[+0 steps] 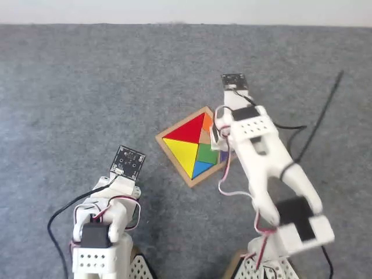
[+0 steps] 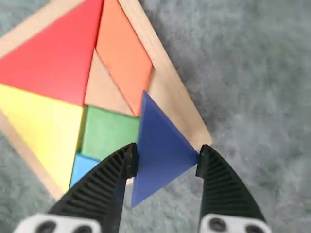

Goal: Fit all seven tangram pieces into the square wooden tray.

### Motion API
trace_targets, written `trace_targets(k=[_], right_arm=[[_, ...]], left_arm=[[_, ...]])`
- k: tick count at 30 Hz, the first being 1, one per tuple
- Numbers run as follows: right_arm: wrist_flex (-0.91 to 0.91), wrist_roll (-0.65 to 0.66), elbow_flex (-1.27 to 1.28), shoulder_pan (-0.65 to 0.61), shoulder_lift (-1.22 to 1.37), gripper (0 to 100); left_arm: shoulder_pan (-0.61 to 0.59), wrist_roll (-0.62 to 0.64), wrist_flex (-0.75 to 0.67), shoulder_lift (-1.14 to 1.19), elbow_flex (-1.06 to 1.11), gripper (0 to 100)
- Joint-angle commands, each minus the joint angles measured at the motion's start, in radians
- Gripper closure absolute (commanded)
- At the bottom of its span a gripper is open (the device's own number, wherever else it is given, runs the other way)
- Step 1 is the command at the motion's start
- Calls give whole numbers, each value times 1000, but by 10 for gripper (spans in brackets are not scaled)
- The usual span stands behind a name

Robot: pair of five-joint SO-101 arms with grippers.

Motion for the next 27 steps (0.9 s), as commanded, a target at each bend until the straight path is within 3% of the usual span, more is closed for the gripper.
trace_targets(k=[1,12,19,27], right_arm=[[8,-11,-133,-4,107,859],[10,-8,-221,-7,222,851],[58,37,-221,-8,222,666],[91,37,-242,-33,136,657]], left_arm=[[-5,-11,3,-23,-7,984],[-5,-11,3,-23,-7,984],[-5,-11,3,-23,-7,984],[-5,-11,3,-23,-7,984]])
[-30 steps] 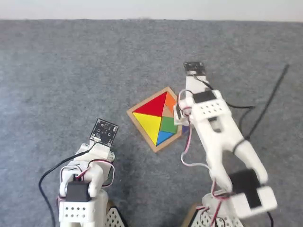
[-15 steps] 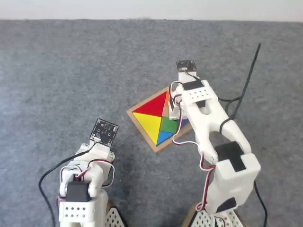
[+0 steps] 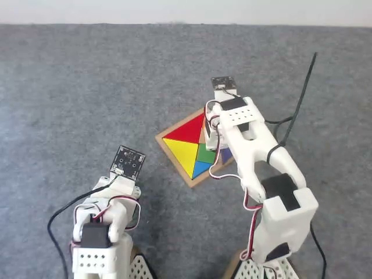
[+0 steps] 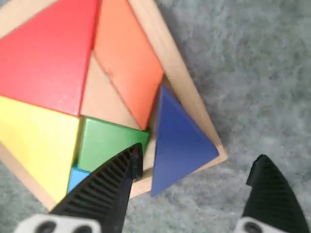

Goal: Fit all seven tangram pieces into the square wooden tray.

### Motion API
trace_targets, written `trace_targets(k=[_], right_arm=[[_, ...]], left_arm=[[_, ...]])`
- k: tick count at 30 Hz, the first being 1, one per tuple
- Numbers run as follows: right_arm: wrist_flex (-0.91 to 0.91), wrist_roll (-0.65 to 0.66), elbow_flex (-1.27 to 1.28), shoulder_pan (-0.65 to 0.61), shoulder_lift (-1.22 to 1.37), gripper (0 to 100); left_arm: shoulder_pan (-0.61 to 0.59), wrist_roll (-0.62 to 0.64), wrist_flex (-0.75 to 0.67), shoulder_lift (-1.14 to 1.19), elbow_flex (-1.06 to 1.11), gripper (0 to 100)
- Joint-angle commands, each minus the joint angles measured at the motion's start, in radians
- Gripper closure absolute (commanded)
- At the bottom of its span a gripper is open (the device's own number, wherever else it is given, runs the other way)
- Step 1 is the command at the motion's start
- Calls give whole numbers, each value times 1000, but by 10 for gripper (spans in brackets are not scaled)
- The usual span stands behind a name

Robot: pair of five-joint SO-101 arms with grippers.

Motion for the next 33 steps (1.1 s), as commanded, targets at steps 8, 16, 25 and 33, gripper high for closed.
trace_targets(k=[8,16,25,33], right_arm=[[-94,8,44,88,-294,658],[-220,11,302,162,-346,703],[-245,11,302,127,-257,742],[-243,11,307,68,-251,742]], left_arm=[[-5,-11,3,-23,-7,984],[-5,-11,3,-23,-7,984],[-5,-11,3,-23,-7,984],[-5,-11,3,-23,-7,984]])
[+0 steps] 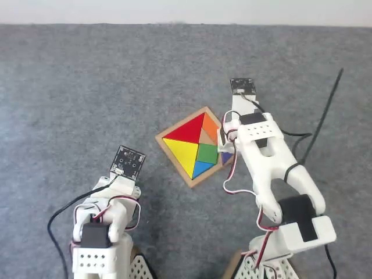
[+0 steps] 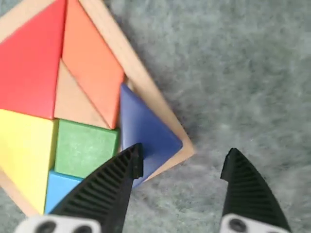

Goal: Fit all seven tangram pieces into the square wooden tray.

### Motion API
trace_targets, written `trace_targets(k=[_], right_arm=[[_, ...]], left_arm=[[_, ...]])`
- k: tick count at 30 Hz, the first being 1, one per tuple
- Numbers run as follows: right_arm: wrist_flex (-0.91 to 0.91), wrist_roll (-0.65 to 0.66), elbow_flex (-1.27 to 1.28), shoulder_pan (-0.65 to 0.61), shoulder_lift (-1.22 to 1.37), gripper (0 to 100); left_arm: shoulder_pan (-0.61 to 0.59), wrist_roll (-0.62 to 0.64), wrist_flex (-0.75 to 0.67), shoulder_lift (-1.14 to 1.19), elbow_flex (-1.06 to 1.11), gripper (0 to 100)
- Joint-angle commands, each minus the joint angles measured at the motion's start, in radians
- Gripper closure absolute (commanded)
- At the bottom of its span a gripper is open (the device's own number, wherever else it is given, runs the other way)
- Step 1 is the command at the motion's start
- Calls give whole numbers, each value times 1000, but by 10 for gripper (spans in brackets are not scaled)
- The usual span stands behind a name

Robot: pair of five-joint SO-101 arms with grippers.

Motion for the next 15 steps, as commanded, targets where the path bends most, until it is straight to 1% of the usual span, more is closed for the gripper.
trace_targets(k=[1,8,15], right_arm=[[-15,11,-5,-19,-8,742],[-15,11,-29,-53,74,742],[-42,11,-38,-65,84,742]], left_arm=[[-5,-11,3,-23,-7,984],[-5,-11,3,-23,-7,984],[-5,-11,3,-23,-7,984]])
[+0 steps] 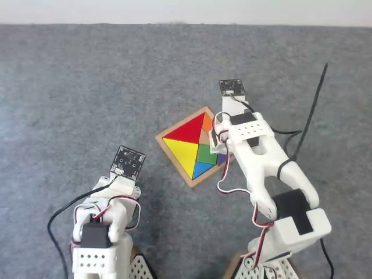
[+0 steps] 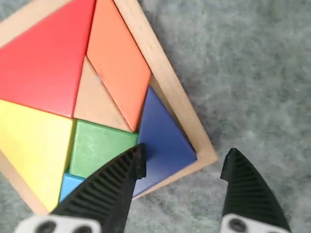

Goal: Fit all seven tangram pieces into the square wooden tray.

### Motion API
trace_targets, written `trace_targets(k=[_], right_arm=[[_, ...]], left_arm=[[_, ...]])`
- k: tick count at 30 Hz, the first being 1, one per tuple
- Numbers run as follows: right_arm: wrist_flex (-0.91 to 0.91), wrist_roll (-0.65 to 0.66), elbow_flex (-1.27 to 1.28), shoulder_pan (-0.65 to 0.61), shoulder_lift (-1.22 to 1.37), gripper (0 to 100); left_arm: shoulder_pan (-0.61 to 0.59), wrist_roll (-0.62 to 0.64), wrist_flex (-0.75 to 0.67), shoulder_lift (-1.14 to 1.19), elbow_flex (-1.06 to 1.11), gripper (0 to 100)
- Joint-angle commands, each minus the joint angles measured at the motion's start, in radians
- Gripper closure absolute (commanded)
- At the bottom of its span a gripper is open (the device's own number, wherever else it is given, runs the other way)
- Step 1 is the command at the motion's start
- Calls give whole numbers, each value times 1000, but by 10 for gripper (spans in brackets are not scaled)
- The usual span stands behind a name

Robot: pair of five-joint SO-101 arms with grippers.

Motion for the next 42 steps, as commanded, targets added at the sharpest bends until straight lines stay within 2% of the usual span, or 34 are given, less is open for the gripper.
trace_targets(k=[1,9,14,20,25,32,36,42], right_arm=[[-36,12,-8,-15,12,742],[-36,34,0,30,-90,742],[-45,43,121,38,-257,742],[-94,48,215,51,-323,745],[12,49,201,142,-340,745],[50,71,204,259,-338,745],[48,97,215,252,-321,745],[24,101,215,147,-252,745]], left_arm=[[-5,-11,3,-23,-7,984],[-5,-11,3,-23,-7,984],[-5,-11,3,-23,-7,984],[-5,-11,3,-23,-7,984],[-5,-11,3,-23,-7,984],[-5,-11,3,-23,-7,984],[-5,-11,3,-23,-7,984],[-5,-11,3,-23,-7,984]])
